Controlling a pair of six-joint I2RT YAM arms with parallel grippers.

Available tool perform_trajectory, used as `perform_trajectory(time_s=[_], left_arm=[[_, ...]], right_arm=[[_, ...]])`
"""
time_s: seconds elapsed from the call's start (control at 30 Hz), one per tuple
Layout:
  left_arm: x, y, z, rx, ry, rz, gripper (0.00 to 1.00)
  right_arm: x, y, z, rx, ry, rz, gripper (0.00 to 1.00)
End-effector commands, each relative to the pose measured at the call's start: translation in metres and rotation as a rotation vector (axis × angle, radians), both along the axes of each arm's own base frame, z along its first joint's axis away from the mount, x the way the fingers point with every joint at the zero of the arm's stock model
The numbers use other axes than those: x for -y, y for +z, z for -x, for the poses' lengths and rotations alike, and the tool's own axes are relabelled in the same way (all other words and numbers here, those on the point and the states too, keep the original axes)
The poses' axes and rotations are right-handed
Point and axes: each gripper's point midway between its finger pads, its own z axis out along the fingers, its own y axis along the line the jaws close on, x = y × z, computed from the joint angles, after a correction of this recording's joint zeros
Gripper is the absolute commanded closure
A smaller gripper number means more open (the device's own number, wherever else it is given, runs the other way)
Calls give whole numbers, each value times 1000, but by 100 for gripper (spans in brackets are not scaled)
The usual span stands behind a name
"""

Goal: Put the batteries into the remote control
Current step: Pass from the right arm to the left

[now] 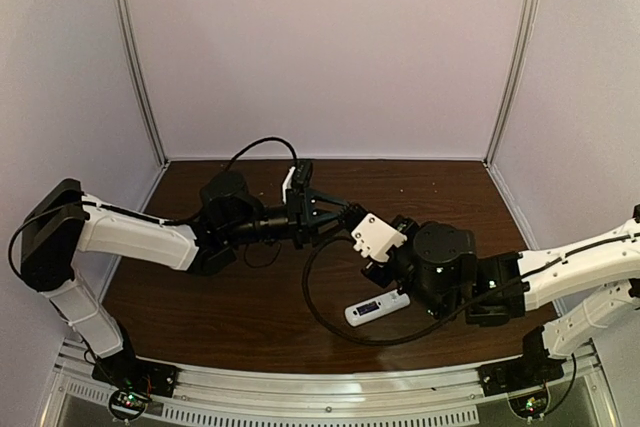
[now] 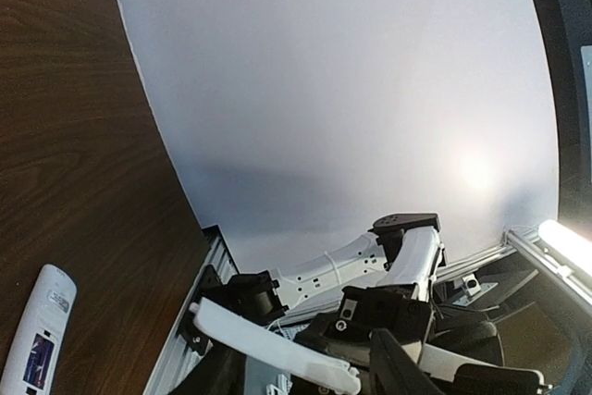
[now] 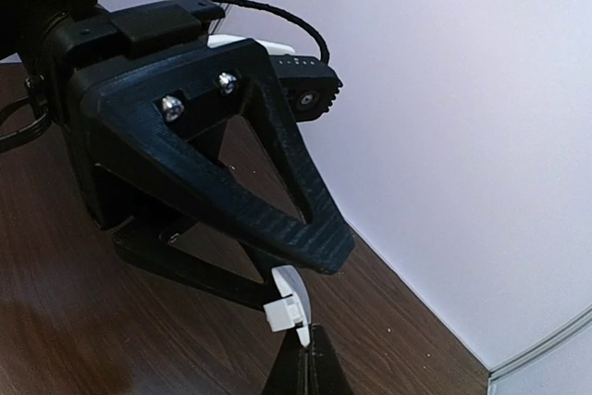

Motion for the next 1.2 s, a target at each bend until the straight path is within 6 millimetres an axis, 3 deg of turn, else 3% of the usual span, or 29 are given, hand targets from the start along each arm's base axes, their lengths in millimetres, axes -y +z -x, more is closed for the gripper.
perform_trajectory(time_s=[0.0,0.3,0.53,0.63,0.87,1.0,1.17], left_arm=[[-5,8,-2,-13,-20,76,56],[-4,9,0,-49,-65,135,76],[-5,13,3,-79,-95,168,92],[-9,18,5,-81,-109,210,100],[-21,30,8,-28,-124,263,100],[-25,29,10,41,-137,239,100],[-28,17,9,229,-161,82,100]], right_arm=[[2,-8,6,58,-26,79,100],[-1,-16,14,86,8,141,100],[0,-26,18,101,22,218,91],[1,-29,21,107,37,238,81],[12,-26,23,90,37,239,46],[18,-15,33,3,98,150,42],[33,20,49,-157,226,-70,29]])
